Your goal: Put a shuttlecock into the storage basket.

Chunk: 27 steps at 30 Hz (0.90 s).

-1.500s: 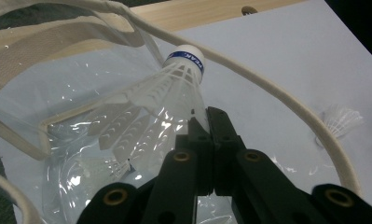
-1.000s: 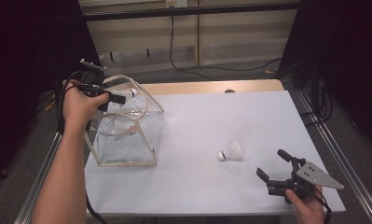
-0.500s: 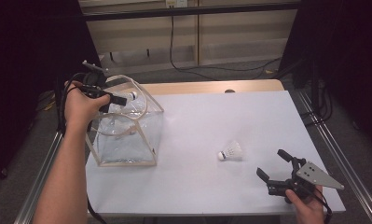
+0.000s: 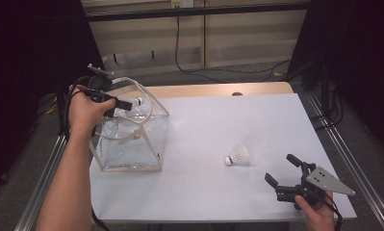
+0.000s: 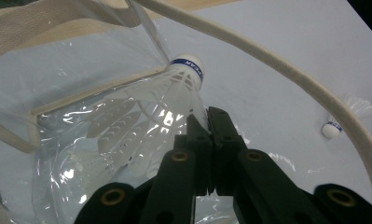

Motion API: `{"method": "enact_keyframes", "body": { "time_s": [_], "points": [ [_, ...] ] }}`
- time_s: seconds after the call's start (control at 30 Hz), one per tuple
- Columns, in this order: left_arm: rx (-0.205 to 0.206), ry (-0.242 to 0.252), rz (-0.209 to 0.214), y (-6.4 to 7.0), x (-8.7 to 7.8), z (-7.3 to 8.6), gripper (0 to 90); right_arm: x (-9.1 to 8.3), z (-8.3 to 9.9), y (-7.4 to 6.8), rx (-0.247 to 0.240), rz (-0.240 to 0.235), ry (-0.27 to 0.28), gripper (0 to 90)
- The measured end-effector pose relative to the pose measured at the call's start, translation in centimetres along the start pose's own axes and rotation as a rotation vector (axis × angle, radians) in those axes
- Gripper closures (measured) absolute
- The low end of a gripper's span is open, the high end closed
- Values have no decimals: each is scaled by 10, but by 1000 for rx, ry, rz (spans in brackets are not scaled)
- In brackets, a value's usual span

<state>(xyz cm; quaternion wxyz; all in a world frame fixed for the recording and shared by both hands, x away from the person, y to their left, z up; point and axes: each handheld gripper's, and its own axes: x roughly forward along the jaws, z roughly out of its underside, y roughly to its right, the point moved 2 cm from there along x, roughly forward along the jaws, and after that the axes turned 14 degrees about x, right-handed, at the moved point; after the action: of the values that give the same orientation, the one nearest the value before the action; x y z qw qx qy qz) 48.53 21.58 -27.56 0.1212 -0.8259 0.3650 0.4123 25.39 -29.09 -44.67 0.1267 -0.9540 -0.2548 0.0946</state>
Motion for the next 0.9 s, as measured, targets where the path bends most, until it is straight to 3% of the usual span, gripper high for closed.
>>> {"method": "enact_keyframes", "body": {
  "time_s": [0.4, 0.9],
  "points": [
    [8, -11, 11, -1, 3, 2, 880, 0, 0, 0, -2, 0, 1, 8],
    [-6, 27, 34, 2, -8, 0, 810, 0, 0, 0, -1, 1, 0, 8]
  ]
}}
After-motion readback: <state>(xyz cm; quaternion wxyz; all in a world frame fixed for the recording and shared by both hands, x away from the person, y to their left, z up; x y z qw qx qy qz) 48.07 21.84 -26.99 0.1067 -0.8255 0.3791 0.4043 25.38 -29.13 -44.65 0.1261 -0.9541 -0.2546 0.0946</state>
